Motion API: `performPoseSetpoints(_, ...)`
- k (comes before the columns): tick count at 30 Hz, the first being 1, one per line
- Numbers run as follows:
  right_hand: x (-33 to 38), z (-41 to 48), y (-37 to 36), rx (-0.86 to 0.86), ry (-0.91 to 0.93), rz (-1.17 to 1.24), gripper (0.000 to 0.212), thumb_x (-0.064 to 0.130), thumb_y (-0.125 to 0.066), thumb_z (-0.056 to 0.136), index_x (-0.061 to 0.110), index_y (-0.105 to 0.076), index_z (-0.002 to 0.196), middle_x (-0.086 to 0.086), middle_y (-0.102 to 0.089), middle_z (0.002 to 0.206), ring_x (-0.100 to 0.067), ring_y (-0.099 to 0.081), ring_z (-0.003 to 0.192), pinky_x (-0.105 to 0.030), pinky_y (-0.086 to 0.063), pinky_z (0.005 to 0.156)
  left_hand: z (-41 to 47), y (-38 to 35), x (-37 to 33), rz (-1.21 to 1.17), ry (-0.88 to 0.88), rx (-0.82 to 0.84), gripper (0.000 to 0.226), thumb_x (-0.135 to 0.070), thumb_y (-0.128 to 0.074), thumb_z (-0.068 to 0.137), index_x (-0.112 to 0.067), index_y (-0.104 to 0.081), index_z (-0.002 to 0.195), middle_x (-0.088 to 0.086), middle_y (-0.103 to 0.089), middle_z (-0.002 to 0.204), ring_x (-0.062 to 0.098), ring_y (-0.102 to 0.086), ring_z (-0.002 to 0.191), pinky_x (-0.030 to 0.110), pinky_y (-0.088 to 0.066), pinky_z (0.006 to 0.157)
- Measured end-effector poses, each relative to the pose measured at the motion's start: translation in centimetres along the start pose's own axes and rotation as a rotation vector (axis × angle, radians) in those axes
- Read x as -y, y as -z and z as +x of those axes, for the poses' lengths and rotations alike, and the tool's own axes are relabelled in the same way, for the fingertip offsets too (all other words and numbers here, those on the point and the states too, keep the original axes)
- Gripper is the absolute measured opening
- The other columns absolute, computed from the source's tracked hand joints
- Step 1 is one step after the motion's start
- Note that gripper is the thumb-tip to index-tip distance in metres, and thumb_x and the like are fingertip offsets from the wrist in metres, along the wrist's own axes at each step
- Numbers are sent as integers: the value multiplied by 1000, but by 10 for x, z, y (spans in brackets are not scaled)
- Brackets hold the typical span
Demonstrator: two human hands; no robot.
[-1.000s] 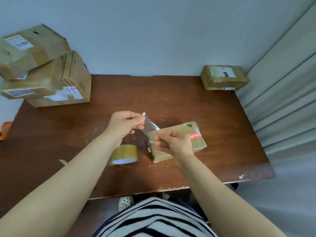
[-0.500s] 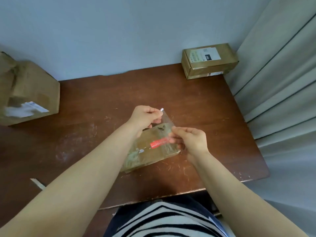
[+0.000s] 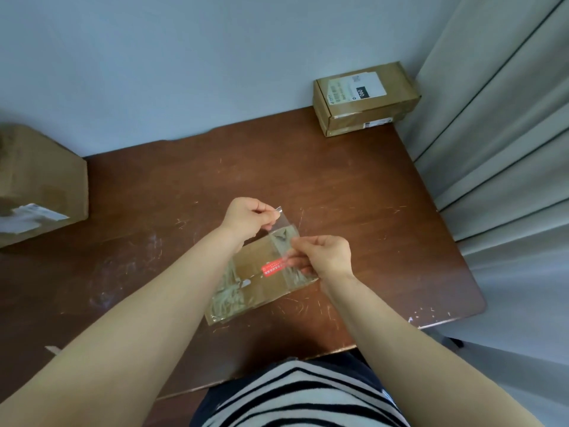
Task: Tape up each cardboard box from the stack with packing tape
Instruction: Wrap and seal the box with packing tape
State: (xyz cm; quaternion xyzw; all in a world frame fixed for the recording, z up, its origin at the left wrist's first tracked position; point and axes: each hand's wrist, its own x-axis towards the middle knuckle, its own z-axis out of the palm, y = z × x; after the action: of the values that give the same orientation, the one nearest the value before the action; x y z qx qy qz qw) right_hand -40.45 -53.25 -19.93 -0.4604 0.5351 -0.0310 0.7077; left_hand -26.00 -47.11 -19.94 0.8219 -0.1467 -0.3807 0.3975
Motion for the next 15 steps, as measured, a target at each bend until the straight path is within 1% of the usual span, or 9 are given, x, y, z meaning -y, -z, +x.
performPoseSetpoints(4,-3,0,1,-45,-14,-11,8,8,-68,87,4,-66,80,-13,-72,69,-16,-67,53,-20,-42,42,2,-6,5,-25,1,16,1,-4,-69,85,-4,-68,86,5,-63,69,10,-57,60,6,-35,41)
performPoseSetpoints(6,-5,0,0,-68,-3,-28,8,7,-68,86,5,-66,78,-12,-72,67,-15,-66,51,-20,-43,43,4,-8,9,-33,-4,14,3,-5,-70,85,-6,-68,83,5,-63,69,12,-57,62,9,-38,45)
performPoseSetpoints(7,-5,-1,-1,-76,5,-36,9,7,-68,86,6,-66,77,-11,-72,66,-14,-66,51,-20,-43,43,5,-9,11,-37,-8,11,5,-6,-71,84,-8,-69,81,5,-64,69,13,-57,63,13,-43,51)
performPoseSetpoints(9,-5,-2,-2,-83,21,-42,11,6,-68,85,6,-65,75,-11,-71,65,-14,-65,50,-19,-44,42,7,-10,16,-43,-18,-3,9,-8,-73,83,-13,-69,76,4,-66,70,15,-59,67,25,-52,67)
performPoseSetpoints(10,-6,-2,-3,-85,27,-44,11,6,-67,85,7,-65,74,-12,-71,66,-14,-66,50,-19,-45,42,7,-11,18,-43,-24,-13,12,-9,-74,82,-16,-69,74,3,-66,70,15,-59,68,30,-52,75)
performPoseSetpoints(11,-7,-1,-3,-90,33,-53,11,6,-68,85,7,-66,74,-12,-72,66,-15,-66,52,-19,-46,43,8,-11,20,-46,-31,-22,13,-9,-75,81,-17,-69,73,1,-67,70,14,-59,68,31,-52,78)
performPoseSetpoints(13,-9,0,-4,-101,49,-85,10,8,-68,85,9,-66,74,-9,-72,64,-17,-68,56,-22,-49,48,8,-12,23,-55,-40,-35,13,-10,-75,81,-18,-69,74,-3,-66,71,11,-58,68,29,-50,78)
performPoseSetpoints(15,-10,1,-5,-107,61,-107,9,10,-69,84,10,-67,76,-7,-72,63,-19,-69,59,-24,-51,52,6,-13,24,-62,-44,-48,8,-11,-75,82,-16,-70,77,-5,-66,74,8,-57,70,22,-48,74)
